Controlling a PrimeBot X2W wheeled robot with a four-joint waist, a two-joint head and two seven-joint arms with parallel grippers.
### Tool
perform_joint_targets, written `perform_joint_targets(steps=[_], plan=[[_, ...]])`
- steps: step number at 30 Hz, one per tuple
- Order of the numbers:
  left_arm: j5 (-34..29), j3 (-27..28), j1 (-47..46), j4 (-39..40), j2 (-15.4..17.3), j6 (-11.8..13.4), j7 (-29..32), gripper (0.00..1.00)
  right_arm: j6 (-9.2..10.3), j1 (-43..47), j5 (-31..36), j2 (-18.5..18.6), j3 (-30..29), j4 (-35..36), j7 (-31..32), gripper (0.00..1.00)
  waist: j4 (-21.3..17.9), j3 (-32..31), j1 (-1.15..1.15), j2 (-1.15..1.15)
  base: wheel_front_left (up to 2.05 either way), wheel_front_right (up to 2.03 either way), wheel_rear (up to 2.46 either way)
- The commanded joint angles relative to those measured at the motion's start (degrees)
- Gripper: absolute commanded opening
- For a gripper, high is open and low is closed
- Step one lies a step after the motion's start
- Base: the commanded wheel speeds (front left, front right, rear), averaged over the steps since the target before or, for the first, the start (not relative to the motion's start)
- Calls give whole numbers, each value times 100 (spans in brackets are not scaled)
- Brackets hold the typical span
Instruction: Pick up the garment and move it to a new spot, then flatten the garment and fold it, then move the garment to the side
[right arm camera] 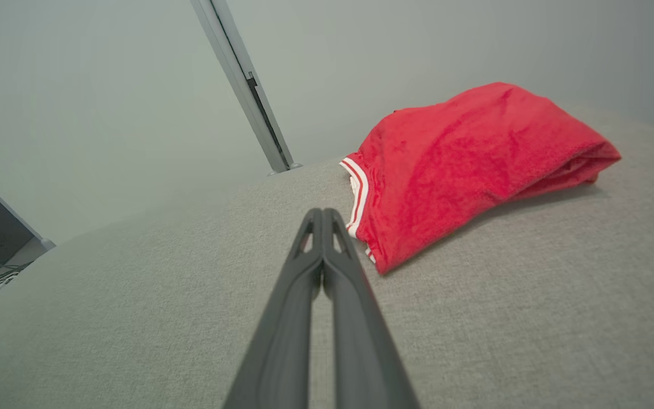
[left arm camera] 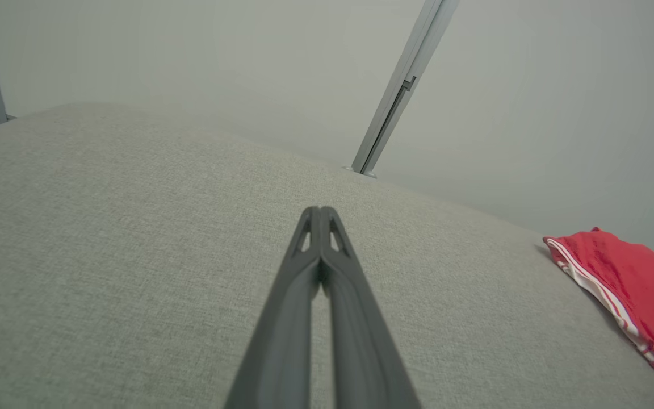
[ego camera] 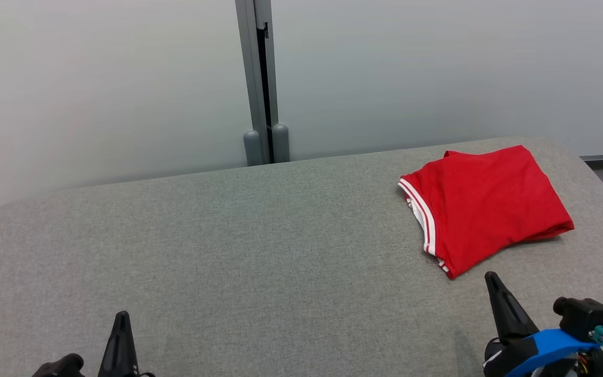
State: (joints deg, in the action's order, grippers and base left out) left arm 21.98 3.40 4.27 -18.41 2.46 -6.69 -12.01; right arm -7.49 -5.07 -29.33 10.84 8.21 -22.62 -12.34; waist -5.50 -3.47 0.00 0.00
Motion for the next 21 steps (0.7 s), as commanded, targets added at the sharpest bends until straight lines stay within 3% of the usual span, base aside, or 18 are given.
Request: perform_joint_targets(steps=[1,21], plan=[[211,44,-210,114,30,-11,40,0,0,-96,-199,2,-80,134,43,0,5,4,0,0,0,0,0],[2020,96,-433,232,38,-34,499,0,0,-109,-1816,-207,-448,343,526,0,99,66,0,0,0,0,0]])
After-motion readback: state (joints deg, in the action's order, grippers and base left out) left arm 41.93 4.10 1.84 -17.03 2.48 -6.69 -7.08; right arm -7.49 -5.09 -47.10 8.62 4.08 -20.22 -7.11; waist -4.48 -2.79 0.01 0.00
